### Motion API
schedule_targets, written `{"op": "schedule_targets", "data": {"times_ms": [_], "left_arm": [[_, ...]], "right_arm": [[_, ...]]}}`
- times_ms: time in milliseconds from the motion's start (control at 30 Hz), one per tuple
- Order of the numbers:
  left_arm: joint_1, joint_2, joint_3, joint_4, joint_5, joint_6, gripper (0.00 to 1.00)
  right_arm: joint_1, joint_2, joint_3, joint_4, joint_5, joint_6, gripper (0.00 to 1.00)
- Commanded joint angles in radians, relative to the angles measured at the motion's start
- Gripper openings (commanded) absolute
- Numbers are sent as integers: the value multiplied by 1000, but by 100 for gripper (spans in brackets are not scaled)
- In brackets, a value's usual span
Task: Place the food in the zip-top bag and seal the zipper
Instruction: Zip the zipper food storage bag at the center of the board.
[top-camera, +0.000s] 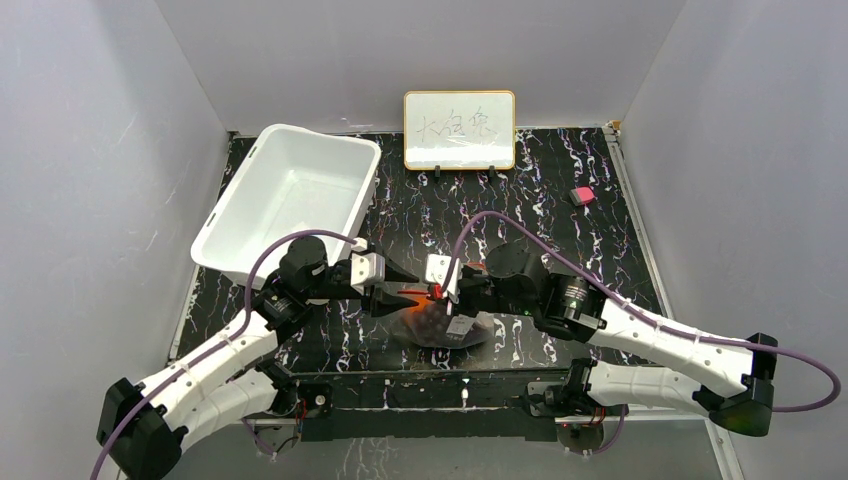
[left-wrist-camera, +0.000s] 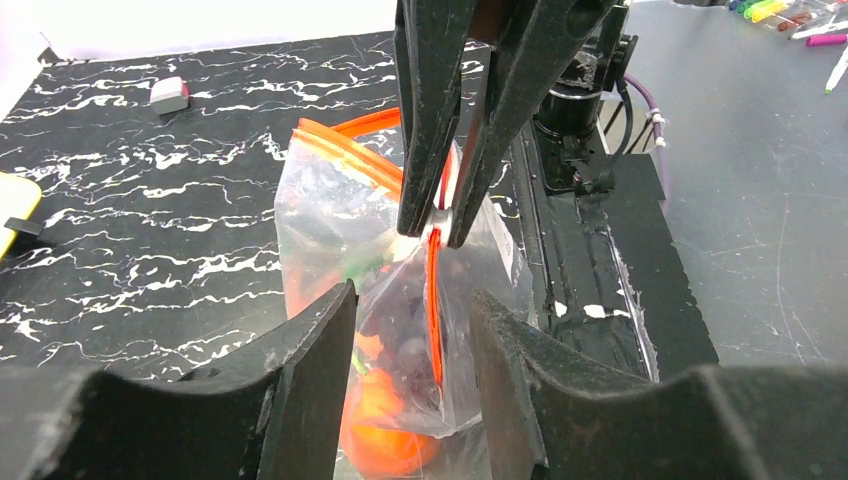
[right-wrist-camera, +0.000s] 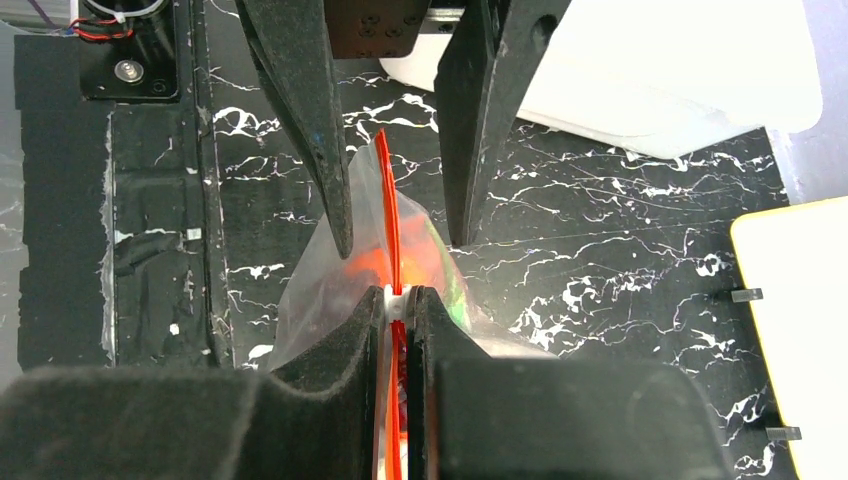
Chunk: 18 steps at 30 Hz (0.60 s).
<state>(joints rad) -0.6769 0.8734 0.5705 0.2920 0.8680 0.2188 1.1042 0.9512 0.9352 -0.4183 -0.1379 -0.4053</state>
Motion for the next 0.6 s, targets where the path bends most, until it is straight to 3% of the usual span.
{"op": "schedule_targets", "data": {"times_ms": [0,133,200,300,333,567], "left_arm": [[4,2,28,38,55,7,44],[4,3,38,37,58,7,38],[4,5,42,28,60,9,29],[4,-1,47,11,47,10,3],[4,-7,45,9,31,3,0],[4,-98,35,-16,-172,-23,0]], "right_arm": [[-4,5,57,99,-33,4,0],[-4,11,48,101,-38,5,0],[-3,11,42,106,-37,7,0],[-3,11,38,103,-26,8,0],[-3,11,38,96,-20,7,0],[-4,-8,40,32,38,-9,0]]}}
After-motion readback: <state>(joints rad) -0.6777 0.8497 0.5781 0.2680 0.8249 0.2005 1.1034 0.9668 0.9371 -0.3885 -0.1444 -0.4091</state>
